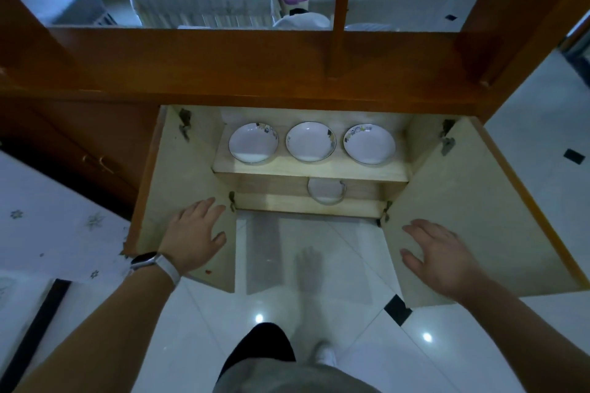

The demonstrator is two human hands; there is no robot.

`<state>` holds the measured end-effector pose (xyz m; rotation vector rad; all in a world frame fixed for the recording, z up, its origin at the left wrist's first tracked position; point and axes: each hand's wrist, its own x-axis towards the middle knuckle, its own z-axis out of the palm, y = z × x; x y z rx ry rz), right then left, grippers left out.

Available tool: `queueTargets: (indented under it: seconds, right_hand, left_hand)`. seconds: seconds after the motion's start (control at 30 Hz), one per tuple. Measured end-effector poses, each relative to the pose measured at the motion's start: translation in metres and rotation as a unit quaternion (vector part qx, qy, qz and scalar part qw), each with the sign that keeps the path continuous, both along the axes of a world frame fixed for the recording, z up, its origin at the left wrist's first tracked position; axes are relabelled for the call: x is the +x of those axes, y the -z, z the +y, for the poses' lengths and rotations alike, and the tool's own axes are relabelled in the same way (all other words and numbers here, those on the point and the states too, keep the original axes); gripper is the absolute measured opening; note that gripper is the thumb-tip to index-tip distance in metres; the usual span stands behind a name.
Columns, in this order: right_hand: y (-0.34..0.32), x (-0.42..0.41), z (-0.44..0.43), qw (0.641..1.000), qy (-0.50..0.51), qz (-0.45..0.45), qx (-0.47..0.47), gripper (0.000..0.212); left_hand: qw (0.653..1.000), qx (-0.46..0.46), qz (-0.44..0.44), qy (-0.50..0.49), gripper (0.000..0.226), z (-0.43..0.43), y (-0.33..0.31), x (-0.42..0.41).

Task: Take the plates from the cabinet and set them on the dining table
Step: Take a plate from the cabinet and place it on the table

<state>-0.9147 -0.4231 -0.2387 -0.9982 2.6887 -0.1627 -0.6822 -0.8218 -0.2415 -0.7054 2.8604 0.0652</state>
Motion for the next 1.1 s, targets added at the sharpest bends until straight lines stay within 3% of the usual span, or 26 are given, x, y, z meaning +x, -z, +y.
queueTargets:
  seconds: [0.13,0.37,0.5,0.8,0.97,1.1]
  right_hand:
    - [-0.002,-0.001,-0.042,1.0,-0.025,-0.01,-0.006,0.064]
    - [0.005,-0.012,-0.135,0.998,-0.056,-0.022,0.021,0.062]
    - [0.007,-0.023,-0.197,0.995,-0.084,-0.034,0.04,0.055]
    - [0.008,-0.026,-0.302,0.99,-0.135,-0.012,0.03,0.054]
    - [0.017,-0.022,-0.337,0.988,-0.15,-0.024,0.028,0.069]
    - [0.038,-0.03,-0.354,0.986,-0.162,-0.027,0.026,0.063]
  left_hand:
    - [0.999,0.013,0.028,0.009,0.067,-0.01,0.006,-0.012]
    - [0.991,0.116,0.071,-0.013,0.069,-0.049,0.045,-0.061]
    - [0.984,0.157,0.085,-0.03,0.061,-0.08,0.058,-0.072]
    - [0.983,0.16,0.085,0.003,0.052,-0.135,0.077,-0.073]
    - [0.985,0.141,0.095,0.013,0.052,-0.156,0.08,-0.083]
    - [0.987,0.137,0.085,0.005,0.053,-0.172,0.1,-0.097]
